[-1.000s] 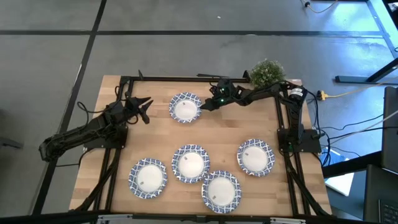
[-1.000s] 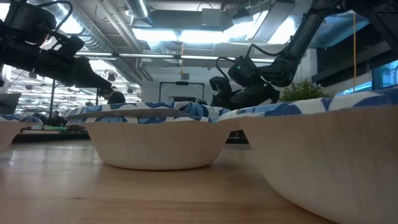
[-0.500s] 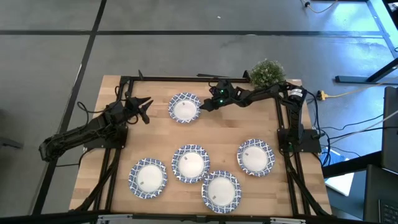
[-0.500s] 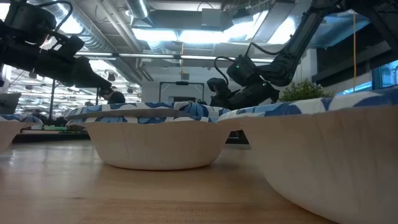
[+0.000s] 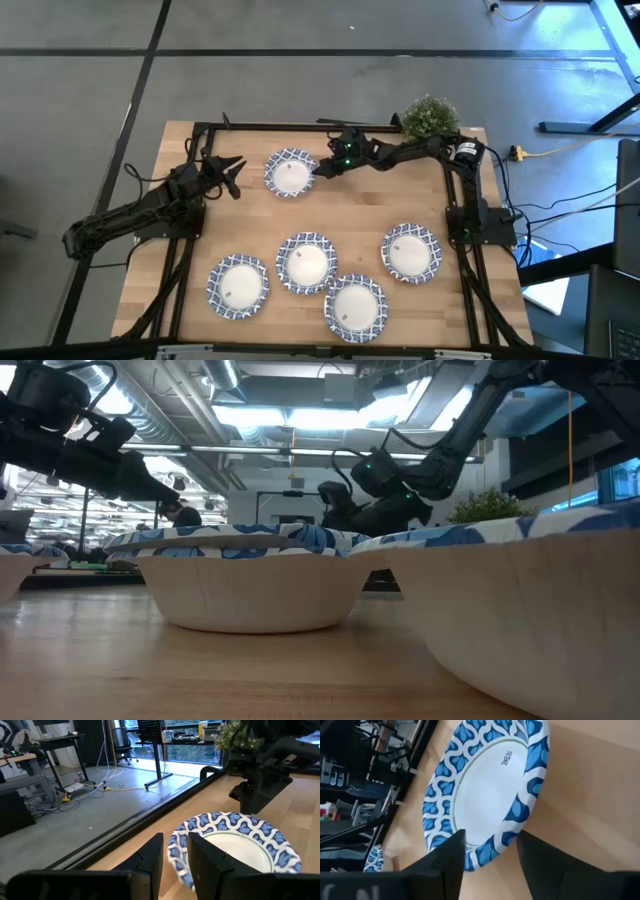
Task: Nest bowls inside each other
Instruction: Stack the bowl on top of the other blue bowls
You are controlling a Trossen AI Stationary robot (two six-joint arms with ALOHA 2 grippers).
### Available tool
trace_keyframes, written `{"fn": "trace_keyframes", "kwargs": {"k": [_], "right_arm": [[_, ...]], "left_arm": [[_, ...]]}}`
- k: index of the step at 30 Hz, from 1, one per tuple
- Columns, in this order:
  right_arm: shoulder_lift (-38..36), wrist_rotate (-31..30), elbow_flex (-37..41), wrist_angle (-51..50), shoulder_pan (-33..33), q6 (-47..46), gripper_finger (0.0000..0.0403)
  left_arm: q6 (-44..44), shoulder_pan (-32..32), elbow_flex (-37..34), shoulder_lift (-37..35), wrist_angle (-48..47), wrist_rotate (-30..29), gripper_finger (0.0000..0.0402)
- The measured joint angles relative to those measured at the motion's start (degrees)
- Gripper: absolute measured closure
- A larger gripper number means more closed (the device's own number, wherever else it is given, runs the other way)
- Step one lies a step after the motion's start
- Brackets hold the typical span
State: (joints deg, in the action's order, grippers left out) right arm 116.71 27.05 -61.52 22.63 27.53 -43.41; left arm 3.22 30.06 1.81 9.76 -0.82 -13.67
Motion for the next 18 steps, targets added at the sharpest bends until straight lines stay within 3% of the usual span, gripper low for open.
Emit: {"fn": "trace_keyframes", "kwargs": {"k": [4, 10, 18], "right_arm": [[0.0, 0.0, -2.5, -4.3, 0.1, 2.4, 0.0276], [0.0, 0.4, -3.6, -5.2, 0.1, 6.2, 0.0391], [0.0, 1.5, -3.6, -5.4, 0.0, 6.2, 0.0387]], "left_arm": [[0.0, 0.0, 0.0, 0.0, 0.0, 0.0, 0.0319], [0.0, 0.0, 0.0, 0.0, 0.0, 0.0, 0.0319], [0.0, 0.0, 0.0, 0.0, 0.0, 0.0, 0.0319]]}}
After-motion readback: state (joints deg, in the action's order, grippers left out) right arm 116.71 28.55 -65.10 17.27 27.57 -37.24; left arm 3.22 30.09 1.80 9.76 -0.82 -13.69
